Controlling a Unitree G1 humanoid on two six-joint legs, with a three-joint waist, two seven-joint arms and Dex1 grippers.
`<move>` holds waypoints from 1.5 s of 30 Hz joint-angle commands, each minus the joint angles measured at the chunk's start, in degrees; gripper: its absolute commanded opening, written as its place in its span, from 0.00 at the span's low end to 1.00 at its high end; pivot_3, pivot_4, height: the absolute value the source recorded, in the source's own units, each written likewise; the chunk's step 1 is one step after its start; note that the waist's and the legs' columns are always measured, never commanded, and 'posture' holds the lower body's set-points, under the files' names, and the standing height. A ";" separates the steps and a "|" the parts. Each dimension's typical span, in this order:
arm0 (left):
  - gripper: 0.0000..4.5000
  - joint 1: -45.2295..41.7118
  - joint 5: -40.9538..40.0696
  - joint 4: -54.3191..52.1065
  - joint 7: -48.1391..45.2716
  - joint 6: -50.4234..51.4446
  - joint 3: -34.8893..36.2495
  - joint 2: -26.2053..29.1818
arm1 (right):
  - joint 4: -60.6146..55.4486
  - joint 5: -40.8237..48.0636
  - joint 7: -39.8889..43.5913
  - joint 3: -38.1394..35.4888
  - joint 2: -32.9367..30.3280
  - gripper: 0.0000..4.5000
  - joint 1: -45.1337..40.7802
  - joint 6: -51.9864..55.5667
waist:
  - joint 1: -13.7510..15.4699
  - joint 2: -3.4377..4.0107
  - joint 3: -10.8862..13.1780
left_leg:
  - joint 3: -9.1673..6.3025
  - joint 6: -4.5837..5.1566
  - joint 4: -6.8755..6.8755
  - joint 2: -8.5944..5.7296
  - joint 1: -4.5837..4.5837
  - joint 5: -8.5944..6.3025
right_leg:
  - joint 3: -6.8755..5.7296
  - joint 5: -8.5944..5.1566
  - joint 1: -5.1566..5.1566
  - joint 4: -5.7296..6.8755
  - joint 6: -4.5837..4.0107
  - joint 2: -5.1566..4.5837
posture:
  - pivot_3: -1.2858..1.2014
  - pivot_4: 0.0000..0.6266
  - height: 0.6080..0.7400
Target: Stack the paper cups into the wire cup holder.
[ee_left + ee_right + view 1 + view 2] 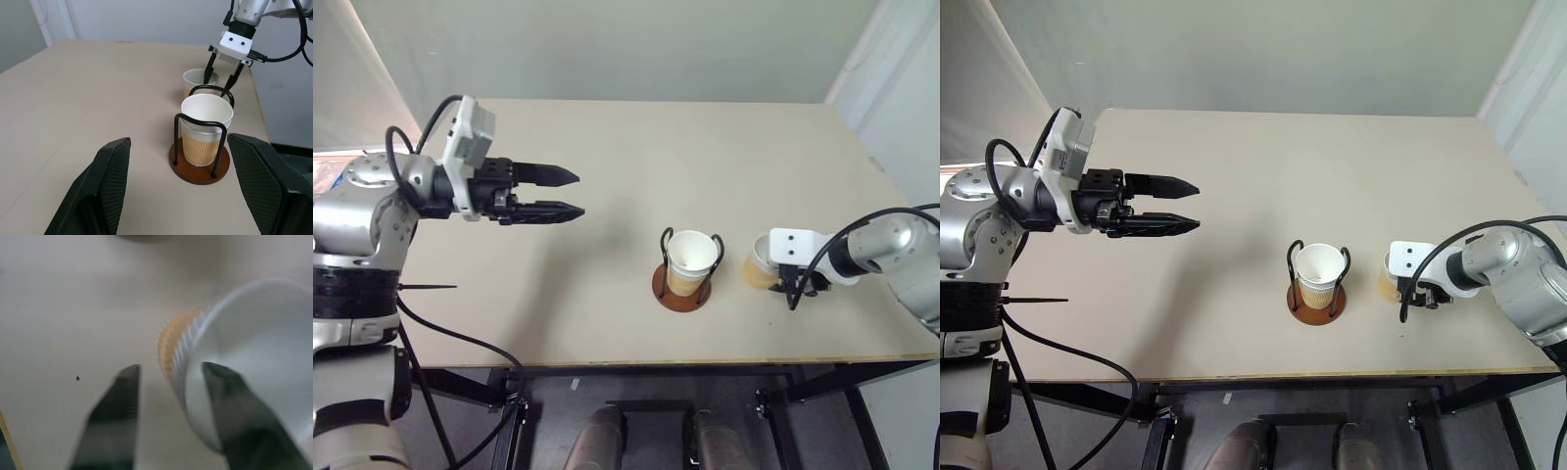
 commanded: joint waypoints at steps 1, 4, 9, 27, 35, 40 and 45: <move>0.77 0.67 0.63 -1.61 -1.00 -0.82 0.96 0.92 | -1.62 0.51 2.11 -3.56 -0.43 0.13 -1.76 0.26 | -0.01 0.00 0.00 | 0.00 -0.02 -0.06 0.00 0.02 0.00 | 0.00 -0.02 0.00 0.00 -0.03 0.00 | 0.52 0.24 1.00; 0.77 1.38 1.57 -1.42 -2.31 -2.16 0.89 1.33 | -3.99 4.76 6.40 -7.79 -2.85 0.01 -2.62 2.28 | 0.00 0.00 0.00 | 0.00 -0.15 -0.24 0.02 0.00 0.06 | -0.02 -0.05 -0.11 0.00 -0.08 0.00 | 0.52 0.24 1.00; 0.77 2.00 2.28 -1.11 -5.96 -3.27 0.32 2.09 | -3.89 10.80 13.83 -12.30 -5.39 0.01 -14.16 7.19 | -0.14 0.00 0.01 | 0.00 -0.32 -0.43 0.02 -0.09 0.17 | -0.01 -0.09 -0.28 0.01 -0.15 0.03 | 0.52 0.24 1.00; 0.77 1.18 3.35 -2.41 -8.16 -2.91 -0.83 1.59 | -3.69 13.27 18.61 -2.18 9.39 0.01 -34.78 12.45 | -0.64 -0.05 -0.01 | -0.24 -0.48 -0.57 0.23 -0.07 0.22 | -0.18 -0.26 -0.39 0.12 -0.71 0.22 | 0.52 0.24 1.00; 0.77 0.70 3.59 -2.92 -7.86 -2.96 -0.89 1.73 | -4.04 12.26 18.51 0.75 11.42 0.01 -32.51 10.24 | -0.70 -0.05 -0.01 | -0.25 -0.51 -0.58 0.25 -0.04 0.24 | -0.19 -0.26 -0.39 0.18 -0.75 0.22 | 0.52 0.24 1.00; 0.77 0.31 3.57 -3.20 -7.56 -2.89 -0.97 1.51 | -3.39 10.97 18.38 2.37 11.71 0.01 -30.31 8.87 | -0.69 -0.05 -0.01 | -0.24 -0.52 -0.55 0.24 -0.04 0.25 | -0.19 -0.23 -0.38 0.18 -0.80 0.22 | 0.52 0.24 1.00; 0.77 0.33 3.61 -3.36 -7.34 -2.94 -0.98 1.42 | -2.33 8.51 18.27 4.09 12.27 0.01 -29.41 6.55 | -0.71 -0.05 -0.01 | -0.24 -0.51 -0.56 0.25 -0.03 0.24 | -0.19 -0.23 -0.38 0.18 -0.81 0.22 | 0.52 0.24 1.00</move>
